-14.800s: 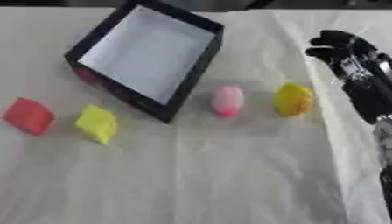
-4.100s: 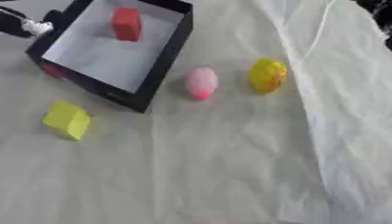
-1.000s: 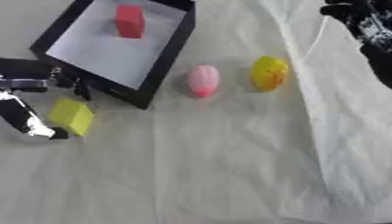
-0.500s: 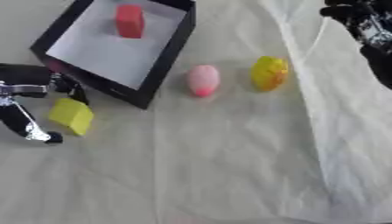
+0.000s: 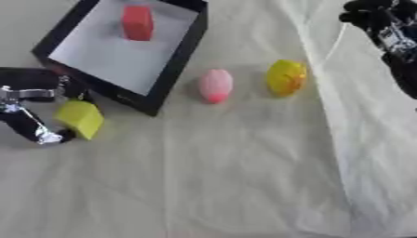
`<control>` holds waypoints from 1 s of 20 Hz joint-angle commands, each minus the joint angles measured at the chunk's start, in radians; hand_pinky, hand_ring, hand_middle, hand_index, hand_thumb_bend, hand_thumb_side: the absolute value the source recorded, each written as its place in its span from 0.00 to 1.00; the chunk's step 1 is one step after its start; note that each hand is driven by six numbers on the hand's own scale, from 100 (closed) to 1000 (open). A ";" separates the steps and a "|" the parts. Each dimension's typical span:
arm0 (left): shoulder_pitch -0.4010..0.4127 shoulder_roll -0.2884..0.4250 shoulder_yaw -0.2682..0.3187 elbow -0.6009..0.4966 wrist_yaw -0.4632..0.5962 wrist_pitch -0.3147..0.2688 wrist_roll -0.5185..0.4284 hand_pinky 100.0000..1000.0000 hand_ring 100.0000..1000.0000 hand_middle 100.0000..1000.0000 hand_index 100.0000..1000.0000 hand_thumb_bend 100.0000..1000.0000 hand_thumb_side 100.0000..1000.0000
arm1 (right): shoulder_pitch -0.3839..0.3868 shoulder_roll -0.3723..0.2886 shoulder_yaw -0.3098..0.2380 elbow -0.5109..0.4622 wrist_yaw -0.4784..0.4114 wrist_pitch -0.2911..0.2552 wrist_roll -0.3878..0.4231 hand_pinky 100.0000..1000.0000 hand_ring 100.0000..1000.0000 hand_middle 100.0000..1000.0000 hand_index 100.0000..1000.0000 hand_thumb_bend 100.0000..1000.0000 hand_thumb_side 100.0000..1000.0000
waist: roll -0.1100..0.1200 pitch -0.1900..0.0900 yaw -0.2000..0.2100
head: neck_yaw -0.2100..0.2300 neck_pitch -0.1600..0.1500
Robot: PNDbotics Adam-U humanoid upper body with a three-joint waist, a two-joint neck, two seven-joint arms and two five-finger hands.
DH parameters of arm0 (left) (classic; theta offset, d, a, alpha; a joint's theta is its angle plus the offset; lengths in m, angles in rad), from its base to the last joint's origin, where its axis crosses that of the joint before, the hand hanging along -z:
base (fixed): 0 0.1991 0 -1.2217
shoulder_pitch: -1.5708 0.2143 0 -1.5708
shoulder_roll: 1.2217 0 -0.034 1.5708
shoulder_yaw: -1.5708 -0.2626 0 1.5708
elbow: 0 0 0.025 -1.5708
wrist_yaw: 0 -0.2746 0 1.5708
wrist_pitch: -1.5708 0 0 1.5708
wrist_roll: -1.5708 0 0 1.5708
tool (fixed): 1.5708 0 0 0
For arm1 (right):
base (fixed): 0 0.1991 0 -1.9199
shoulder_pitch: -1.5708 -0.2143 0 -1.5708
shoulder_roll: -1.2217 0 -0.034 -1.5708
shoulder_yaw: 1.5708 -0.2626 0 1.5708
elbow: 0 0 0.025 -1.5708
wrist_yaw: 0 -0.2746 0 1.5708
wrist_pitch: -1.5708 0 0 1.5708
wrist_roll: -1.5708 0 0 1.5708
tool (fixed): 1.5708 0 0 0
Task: Pick up objects on the table and place them in the box.
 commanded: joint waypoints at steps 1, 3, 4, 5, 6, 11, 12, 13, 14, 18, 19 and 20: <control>-0.003 0.034 0.007 -0.044 0.032 -0.031 -0.026 0.62 0.56 0.55 0.72 0.04 0.11 | 0.001 -0.018 -0.007 -0.005 0.007 -0.006 0.003 1.00 0.82 0.75 0.81 0.00 0.47 | -0.016 -0.030 0.000 | 0.002 0.007; 0.000 0.068 0.015 -0.091 0.059 -0.041 -0.024 0.60 0.55 0.54 0.70 0.05 0.12 | 0.003 -0.020 -0.007 -0.005 0.009 -0.007 0.002 1.00 0.82 0.75 0.81 0.00 0.47 | -0.013 -0.031 0.001 | 0.000 0.007; 0.001 0.092 0.022 -0.119 0.073 -0.050 -0.023 0.60 0.55 0.54 0.70 0.06 0.12 | 0.004 -0.022 -0.007 -0.004 0.009 -0.008 0.002 1.00 0.82 0.75 0.81 0.00 0.47 | -0.012 -0.032 0.001 | -0.001 0.007; 0.002 0.115 0.031 -0.146 0.085 -0.059 -0.020 0.60 0.55 0.54 0.70 0.08 0.12 | 0.004 -0.023 -0.007 -0.004 0.009 -0.008 0.002 1.00 0.82 0.75 0.81 0.00 0.47 | -0.010 -0.033 0.001 | -0.003 0.007; 0.002 0.140 0.041 -0.170 0.097 -0.067 -0.013 0.60 0.55 0.54 0.69 0.09 0.12 | 0.004 -0.025 -0.007 -0.005 0.008 -0.008 0.001 1.00 0.82 0.75 0.81 0.00 0.47 | -0.009 -0.034 0.001 | -0.005 0.007; -0.004 0.236 0.125 -0.249 0.181 -0.091 0.079 0.61 0.54 0.53 0.67 0.09 0.10 | -0.003 -0.037 -0.007 -0.009 -0.011 -0.007 -0.002 1.00 0.82 0.75 0.81 0.00 0.47 | -0.005 -0.039 0.000 | -0.008 -0.002; -0.012 0.248 0.146 -0.257 0.208 -0.094 0.099 0.61 0.53 0.53 0.67 0.08 0.09 | -0.005 -0.040 -0.007 -0.010 -0.015 -0.008 -0.003 1.00 0.82 0.75 0.81 0.00 0.47 | -0.005 -0.039 0.000 | -0.009 -0.005; -0.024 0.254 0.166 -0.260 0.237 -0.095 0.116 0.61 0.53 0.53 0.67 0.07 0.07 | -0.006 -0.042 -0.007 -0.011 -0.019 -0.007 -0.003 1.00 0.82 0.75 0.81 0.00 0.47 | -0.004 -0.040 -0.001 | -0.009 -0.007; -0.042 0.253 0.186 -0.255 0.265 -0.095 0.130 0.61 0.53 0.52 0.67 0.07 0.06 | -0.008 -0.044 -0.006 -0.011 -0.022 -0.007 -0.004 1.00 0.82 0.75 0.81 0.00 0.47 | -0.004 -0.041 -0.001 | -0.010 -0.008; -0.152 0.204 0.227 -0.154 0.321 -0.103 0.120 0.62 0.53 0.52 0.66 0.06 0.06 | -0.015 -0.047 -0.005 -0.010 -0.033 -0.004 -0.004 1.00 0.82 0.75 0.81 0.00 0.47 | -0.003 -0.044 -0.007 | -0.006 -0.013; -0.182 0.185 0.227 -0.107 0.323 -0.113 0.097 0.62 0.53 0.52 0.66 0.05 0.07 | -0.016 -0.048 -0.005 -0.010 -0.036 -0.003 -0.004 1.00 0.82 0.75 0.81 0.00 0.47 | -0.002 -0.045 -0.009 | -0.003 -0.013; -0.215 0.162 0.227 -0.050 0.318 -0.127 0.068 0.62 0.53 0.52 0.66 0.06 0.07 | -0.019 -0.050 -0.005 -0.010 -0.039 -0.002 -0.005 1.00 0.82 0.75 0.81 0.00 0.47 | 0.000 -0.045 -0.012 | 0.000 -0.014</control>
